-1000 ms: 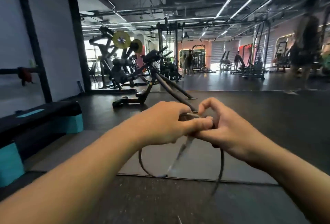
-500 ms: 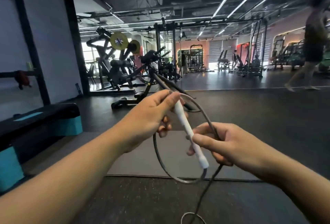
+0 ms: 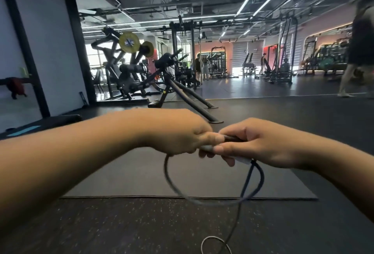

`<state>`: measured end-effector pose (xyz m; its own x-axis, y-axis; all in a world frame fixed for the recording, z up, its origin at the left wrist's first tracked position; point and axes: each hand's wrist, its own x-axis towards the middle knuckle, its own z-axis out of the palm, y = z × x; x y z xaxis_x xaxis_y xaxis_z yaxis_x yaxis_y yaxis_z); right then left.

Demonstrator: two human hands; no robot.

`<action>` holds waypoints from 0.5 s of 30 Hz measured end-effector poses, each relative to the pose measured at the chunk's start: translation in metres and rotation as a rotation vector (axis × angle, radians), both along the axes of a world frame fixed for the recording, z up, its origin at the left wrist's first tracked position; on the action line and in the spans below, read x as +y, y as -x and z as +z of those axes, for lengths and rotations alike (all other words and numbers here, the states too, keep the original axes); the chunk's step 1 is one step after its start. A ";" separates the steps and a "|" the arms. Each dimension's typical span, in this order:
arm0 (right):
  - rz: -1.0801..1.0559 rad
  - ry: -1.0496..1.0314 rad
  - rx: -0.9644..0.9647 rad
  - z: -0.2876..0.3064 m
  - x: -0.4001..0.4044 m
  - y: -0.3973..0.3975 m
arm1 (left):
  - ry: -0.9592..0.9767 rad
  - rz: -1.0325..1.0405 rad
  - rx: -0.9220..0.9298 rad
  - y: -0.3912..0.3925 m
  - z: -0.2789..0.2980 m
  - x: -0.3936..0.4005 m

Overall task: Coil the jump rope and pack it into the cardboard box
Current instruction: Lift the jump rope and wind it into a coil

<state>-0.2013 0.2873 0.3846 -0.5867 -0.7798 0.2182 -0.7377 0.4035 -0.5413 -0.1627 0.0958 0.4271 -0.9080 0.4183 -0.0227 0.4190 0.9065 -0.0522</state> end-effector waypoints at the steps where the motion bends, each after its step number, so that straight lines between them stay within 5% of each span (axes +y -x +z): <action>1: 0.000 0.020 -0.029 0.002 0.004 0.000 | -0.033 -0.009 -0.028 0.001 -0.003 -0.002; 10: -0.257 0.029 -0.192 0.000 0.060 0.022 | 0.069 -0.110 0.028 0.002 -0.017 -0.062; 13: -0.368 0.127 -0.190 -0.007 0.070 0.026 | -0.100 -0.025 0.001 0.003 -0.020 -0.082; 15: -0.371 0.282 -0.233 -0.013 0.065 0.031 | -0.387 0.024 -0.061 0.008 -0.026 -0.082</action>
<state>-0.2319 0.3519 0.3716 -0.8705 -0.4399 0.2207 -0.4198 0.4297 -0.7995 -0.1703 0.0139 0.4010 -0.9197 0.3849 0.0781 0.3888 0.8640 0.3199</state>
